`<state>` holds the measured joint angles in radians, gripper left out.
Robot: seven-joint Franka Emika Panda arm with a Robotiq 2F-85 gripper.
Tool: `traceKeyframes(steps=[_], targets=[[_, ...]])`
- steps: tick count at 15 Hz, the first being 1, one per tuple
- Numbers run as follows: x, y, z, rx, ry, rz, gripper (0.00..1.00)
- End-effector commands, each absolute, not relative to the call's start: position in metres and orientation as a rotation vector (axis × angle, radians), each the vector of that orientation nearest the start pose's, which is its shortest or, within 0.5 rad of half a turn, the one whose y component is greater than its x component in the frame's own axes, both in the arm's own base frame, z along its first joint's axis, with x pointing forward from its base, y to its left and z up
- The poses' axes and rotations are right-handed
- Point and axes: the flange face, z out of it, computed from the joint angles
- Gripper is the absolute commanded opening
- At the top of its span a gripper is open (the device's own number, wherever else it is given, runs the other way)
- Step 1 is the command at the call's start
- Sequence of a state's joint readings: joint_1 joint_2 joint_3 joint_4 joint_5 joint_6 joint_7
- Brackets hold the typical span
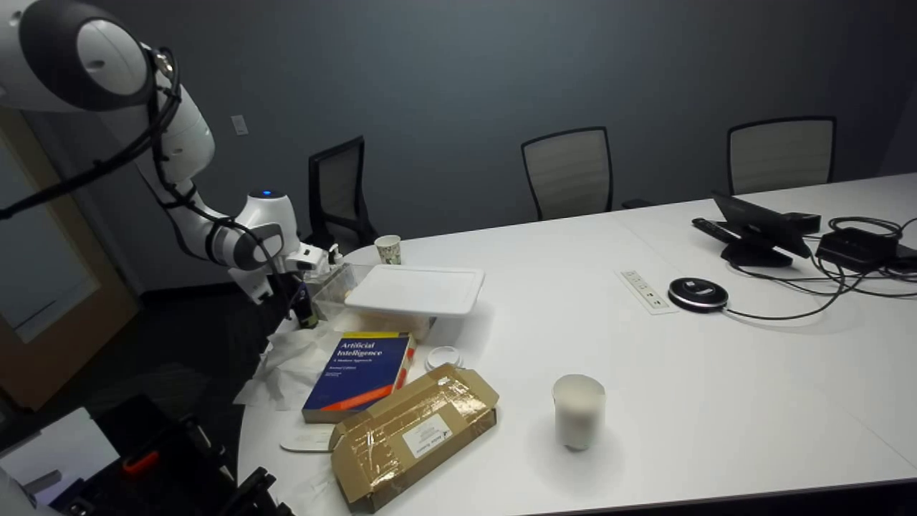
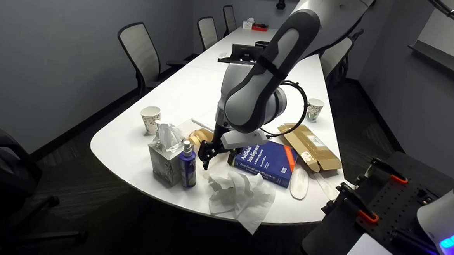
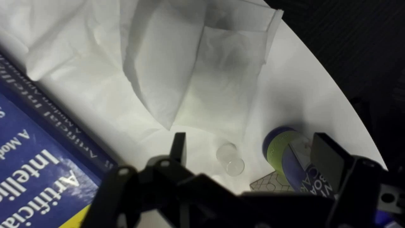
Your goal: Take the blue bottle out of the clear container and place it on the table then put the clear lid on the bottle.
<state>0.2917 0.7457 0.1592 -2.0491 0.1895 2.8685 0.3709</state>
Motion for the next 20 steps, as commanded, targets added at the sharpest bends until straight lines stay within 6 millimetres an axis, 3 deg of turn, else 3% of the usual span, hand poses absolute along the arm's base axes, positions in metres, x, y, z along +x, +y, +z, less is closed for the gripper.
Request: traceKeyframes(steps=[1,12,20], targets=[[0.537,0.249,0.065,-2.947,0.162,-0.012,1.0],[0.551,0.251,0.029,-2.993,0.136,-0.041,1.0],[0.551,0.261,0.023,-3.066,-0.001,-0.139,1.0]])
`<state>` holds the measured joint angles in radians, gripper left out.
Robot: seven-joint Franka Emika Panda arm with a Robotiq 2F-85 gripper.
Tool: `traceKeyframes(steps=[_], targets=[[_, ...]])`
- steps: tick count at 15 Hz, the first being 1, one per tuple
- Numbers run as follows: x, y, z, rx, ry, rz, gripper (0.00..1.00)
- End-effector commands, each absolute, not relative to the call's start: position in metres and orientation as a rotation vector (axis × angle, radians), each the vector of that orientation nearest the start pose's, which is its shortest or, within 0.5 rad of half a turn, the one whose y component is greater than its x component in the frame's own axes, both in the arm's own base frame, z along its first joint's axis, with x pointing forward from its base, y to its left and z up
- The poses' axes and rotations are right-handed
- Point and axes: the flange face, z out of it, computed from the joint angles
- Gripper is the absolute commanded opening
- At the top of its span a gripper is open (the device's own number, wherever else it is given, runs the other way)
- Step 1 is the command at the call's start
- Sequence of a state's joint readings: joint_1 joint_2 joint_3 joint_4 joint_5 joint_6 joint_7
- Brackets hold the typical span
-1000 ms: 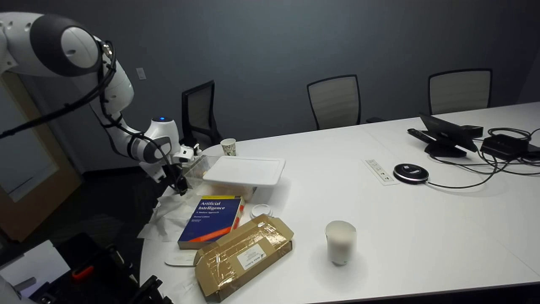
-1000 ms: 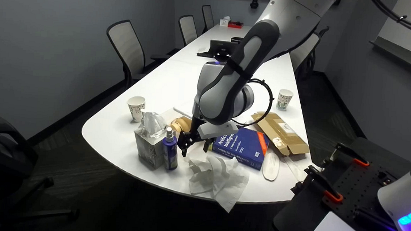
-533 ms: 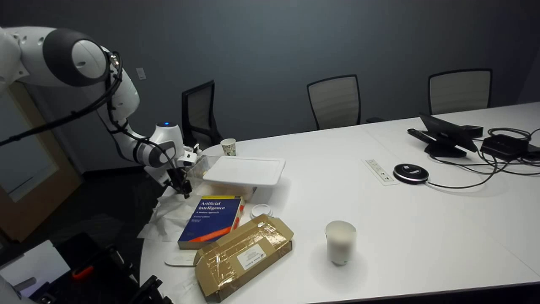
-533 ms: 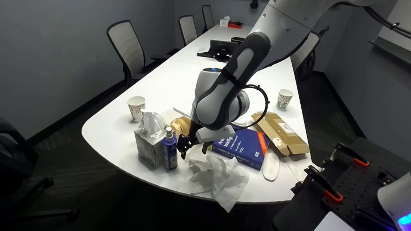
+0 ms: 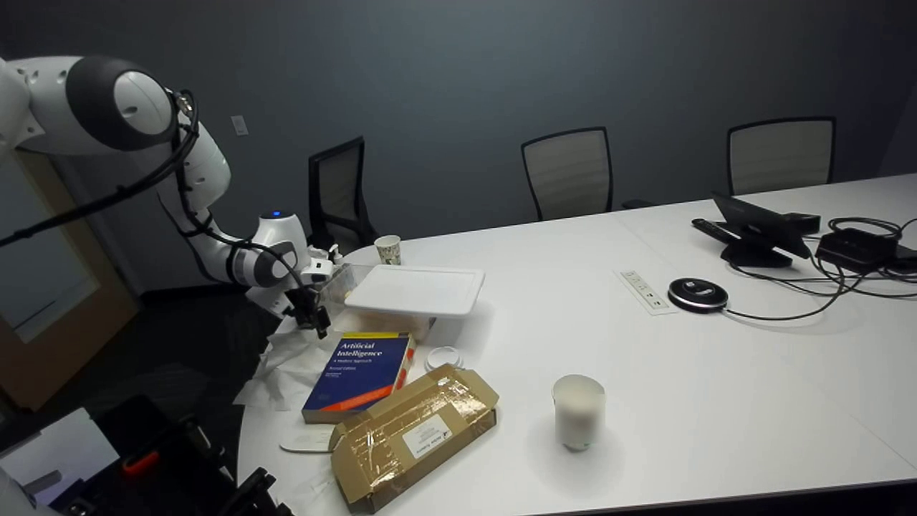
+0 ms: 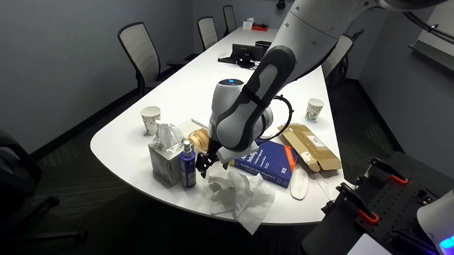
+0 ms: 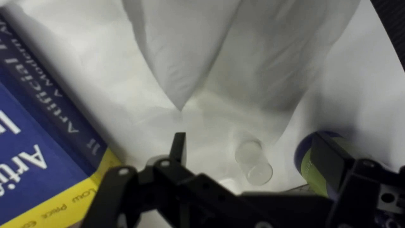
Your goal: Take the blue bottle out of the clear container and place it on the table then put the clear lid on the bottle.
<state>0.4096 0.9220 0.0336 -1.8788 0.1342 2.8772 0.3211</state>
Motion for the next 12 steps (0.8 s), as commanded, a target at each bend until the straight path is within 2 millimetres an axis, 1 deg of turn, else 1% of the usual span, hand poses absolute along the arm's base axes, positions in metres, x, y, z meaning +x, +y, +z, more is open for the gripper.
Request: traceKeyframes(steps=[1,4,12], targets=[[0.552,0.262,0.022,-3.069,-0.01,-0.152,1.0],[0.552,0.263,0.02,-3.064,-0.008,-0.179,1.0],[0.559,0.257,0.011,-3.049,0.008,-0.262,1.0]])
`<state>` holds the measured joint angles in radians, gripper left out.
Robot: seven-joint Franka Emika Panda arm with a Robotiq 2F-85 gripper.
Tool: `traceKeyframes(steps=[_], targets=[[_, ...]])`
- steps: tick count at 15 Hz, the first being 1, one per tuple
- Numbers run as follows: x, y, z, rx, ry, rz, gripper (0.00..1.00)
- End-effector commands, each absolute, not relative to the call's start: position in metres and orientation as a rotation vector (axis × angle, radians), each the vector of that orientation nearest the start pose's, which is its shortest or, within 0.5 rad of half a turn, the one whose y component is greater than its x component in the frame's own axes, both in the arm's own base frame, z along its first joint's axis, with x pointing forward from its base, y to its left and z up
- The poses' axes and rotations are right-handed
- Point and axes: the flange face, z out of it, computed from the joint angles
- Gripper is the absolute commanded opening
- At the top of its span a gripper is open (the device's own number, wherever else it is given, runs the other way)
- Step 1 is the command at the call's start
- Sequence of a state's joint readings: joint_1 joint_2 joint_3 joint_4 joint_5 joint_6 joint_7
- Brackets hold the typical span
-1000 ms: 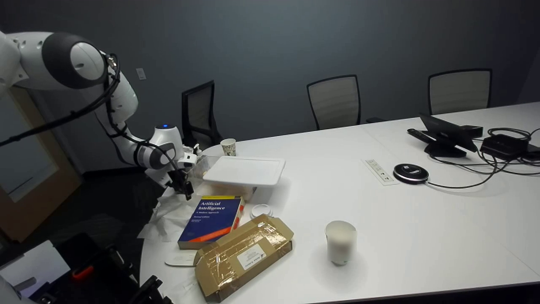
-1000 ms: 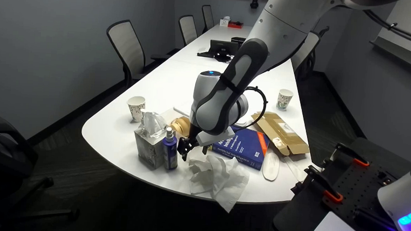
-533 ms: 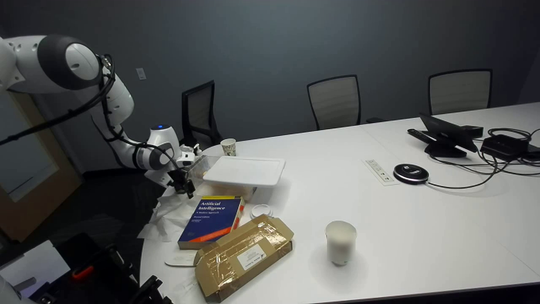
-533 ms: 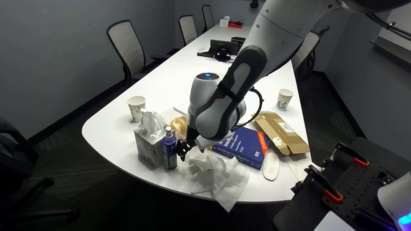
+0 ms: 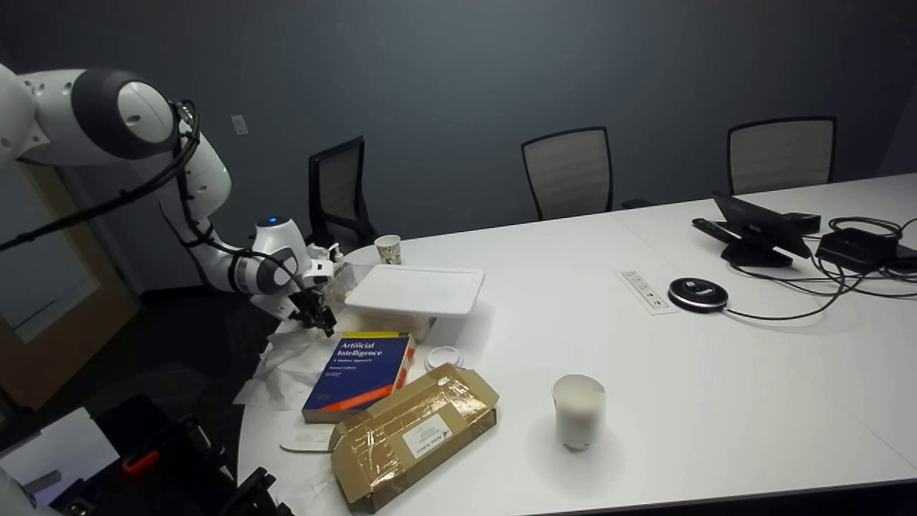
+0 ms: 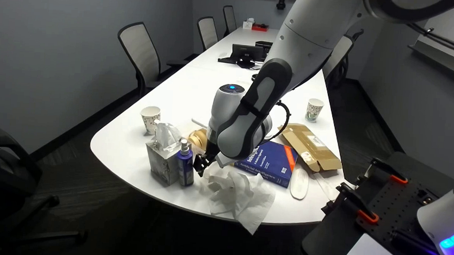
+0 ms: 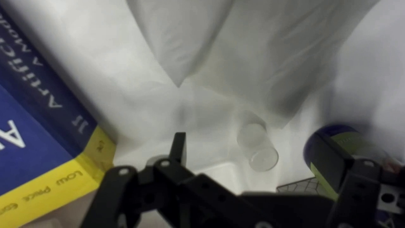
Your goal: Take the blue bottle out of the clear container and place it on the table then put the clear lid on the bottle.
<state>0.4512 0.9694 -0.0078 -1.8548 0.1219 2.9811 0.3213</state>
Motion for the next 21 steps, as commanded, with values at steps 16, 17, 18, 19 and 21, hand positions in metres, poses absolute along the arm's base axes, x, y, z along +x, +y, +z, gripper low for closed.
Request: traceKeyframes(steps=[16,17,18,19,21], targets=[[0.569,0.262,-0.007,-3.047,-0.014,-0.297,1.0],[0.57,0.263,-0.008,-3.045,-0.017,-0.302,0.89],[0.571,0.263,-0.009,-3.045,-0.022,-0.305,0.73],[0.571,0.263,-0.009,-3.045,-0.027,-0.305,0.66],[0.572,0.263,-0.008,-3.044,-0.032,-0.306,0.5]])
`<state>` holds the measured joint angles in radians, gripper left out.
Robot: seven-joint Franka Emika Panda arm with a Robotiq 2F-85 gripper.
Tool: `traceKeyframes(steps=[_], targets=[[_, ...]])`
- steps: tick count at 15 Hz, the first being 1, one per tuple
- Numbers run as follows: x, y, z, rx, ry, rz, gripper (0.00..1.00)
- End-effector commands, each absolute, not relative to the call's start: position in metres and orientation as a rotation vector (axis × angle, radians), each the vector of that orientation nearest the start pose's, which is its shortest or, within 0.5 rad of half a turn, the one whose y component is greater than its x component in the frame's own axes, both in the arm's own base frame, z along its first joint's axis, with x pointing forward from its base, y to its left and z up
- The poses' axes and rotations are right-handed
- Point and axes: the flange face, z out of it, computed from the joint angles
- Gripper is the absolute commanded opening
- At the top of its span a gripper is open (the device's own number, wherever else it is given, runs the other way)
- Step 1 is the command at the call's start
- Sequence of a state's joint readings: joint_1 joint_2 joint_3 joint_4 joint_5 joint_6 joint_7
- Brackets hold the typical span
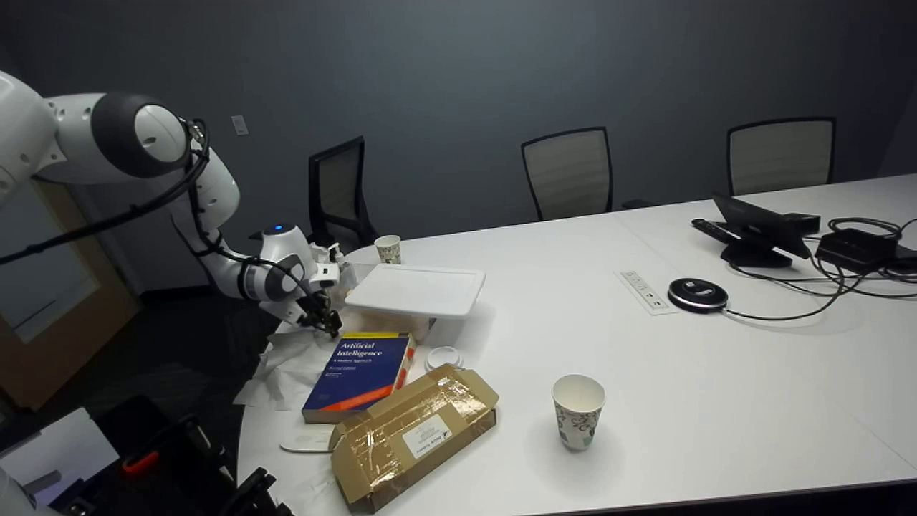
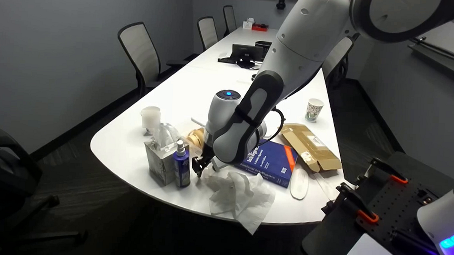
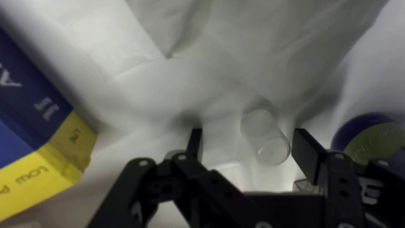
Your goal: Take the blue bottle out of the clear container and place it on the table then put the clear lid on the bottle.
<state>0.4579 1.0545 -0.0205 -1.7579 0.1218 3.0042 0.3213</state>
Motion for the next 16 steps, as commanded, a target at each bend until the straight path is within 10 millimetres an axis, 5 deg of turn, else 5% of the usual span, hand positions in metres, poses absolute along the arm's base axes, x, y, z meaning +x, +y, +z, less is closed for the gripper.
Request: traceKeyframes(steps=[1,6,9,10,15,16], targets=[[0.5721,0.2617,-0.0074,-3.046,-0.034,-0.304,0.43],[0.5736,0.2631,-0.0056,-3.038,-0.042,-0.273,0.05],[0.5738,0.2645,-0.0043,-3.037,-0.046,-0.242,0.06],[0.5743,0.2641,-0.0036,-3.037,-0.041,-0.235,0.47],[0.5766,0.264,-0.0006,-3.044,-0.049,-0.224,0.77],[0.5762,0.2643,-0.0011,-3.041,-0.053,-0.215,0.35]])
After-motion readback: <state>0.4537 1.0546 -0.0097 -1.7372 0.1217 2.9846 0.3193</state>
